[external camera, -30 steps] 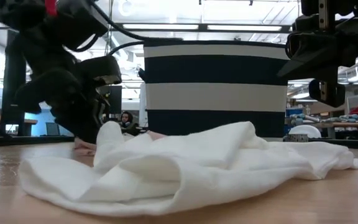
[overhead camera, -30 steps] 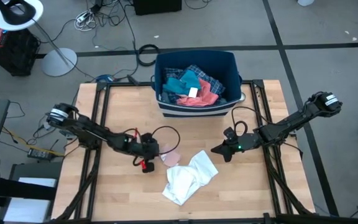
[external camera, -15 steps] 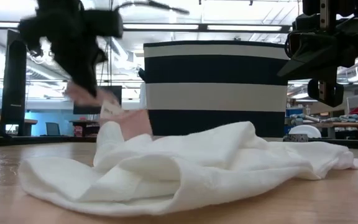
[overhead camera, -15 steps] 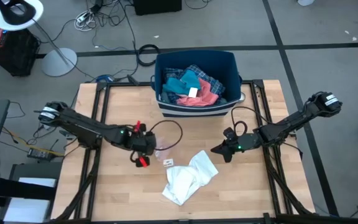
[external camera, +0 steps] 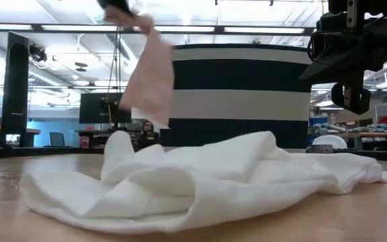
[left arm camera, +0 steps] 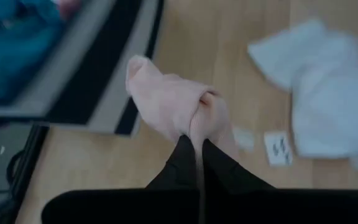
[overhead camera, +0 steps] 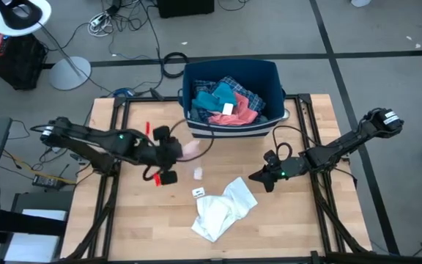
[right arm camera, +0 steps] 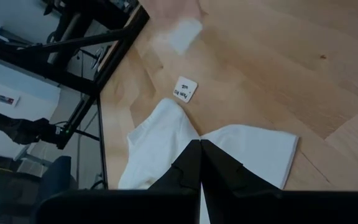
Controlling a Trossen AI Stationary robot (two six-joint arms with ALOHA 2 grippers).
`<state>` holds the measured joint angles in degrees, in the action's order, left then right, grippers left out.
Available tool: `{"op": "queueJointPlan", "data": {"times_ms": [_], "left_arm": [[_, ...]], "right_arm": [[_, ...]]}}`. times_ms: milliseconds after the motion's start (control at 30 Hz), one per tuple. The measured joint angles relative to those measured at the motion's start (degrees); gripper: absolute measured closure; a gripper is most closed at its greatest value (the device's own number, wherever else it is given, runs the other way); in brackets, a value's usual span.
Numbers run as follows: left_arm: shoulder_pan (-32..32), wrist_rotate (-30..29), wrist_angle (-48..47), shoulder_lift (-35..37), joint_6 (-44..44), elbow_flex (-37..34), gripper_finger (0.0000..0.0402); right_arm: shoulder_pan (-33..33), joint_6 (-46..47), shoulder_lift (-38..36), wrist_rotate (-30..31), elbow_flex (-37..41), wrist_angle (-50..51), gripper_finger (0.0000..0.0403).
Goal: Sort clothes
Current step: Put the light pink socks into the blue bin
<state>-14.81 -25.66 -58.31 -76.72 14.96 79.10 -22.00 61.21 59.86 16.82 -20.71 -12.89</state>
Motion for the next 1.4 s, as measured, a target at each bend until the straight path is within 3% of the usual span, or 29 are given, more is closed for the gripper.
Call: {"op": "queueJointPlan", "data": {"times_ms": [233,467,633,867,1067,1400], "left_arm": [[3.56,-0.19,1.77,-0.19,-3.04,9.76,0.0401],[11.39,0.22,6.12,-0.16,-6.81,18.36,0.0401],[18.51,4.45,14.66,-2.37,-14.79,23.23,0.0401],[28.63,13.33,17.56,-10.73,-22.03,31.71,0.0401],[35.07,22.15,21.09,-18.35,-23.66,36.75,0.0401],[41.73,30.25,24.80,-29.86,-23.78,39.92,0.0401]], "right_arm": [[0.00,-0.49,0.00,0.01,0.00,-1.27,0.0394],[0.00,-0.90,0.00,-0.01,0.00,-1.58,0.0394],[0.02,-0.85,0.00,0.02,0.00,-1.81,0.0394],[0.13,-0.50,0.00,0.02,0.00,-2.27,0.0394],[0.13,0.72,0.00,1.01,0.00,-2.49,0.0394],[0.13,1.94,0.00,3.63,0.00,-2.50,0.0394]]}}
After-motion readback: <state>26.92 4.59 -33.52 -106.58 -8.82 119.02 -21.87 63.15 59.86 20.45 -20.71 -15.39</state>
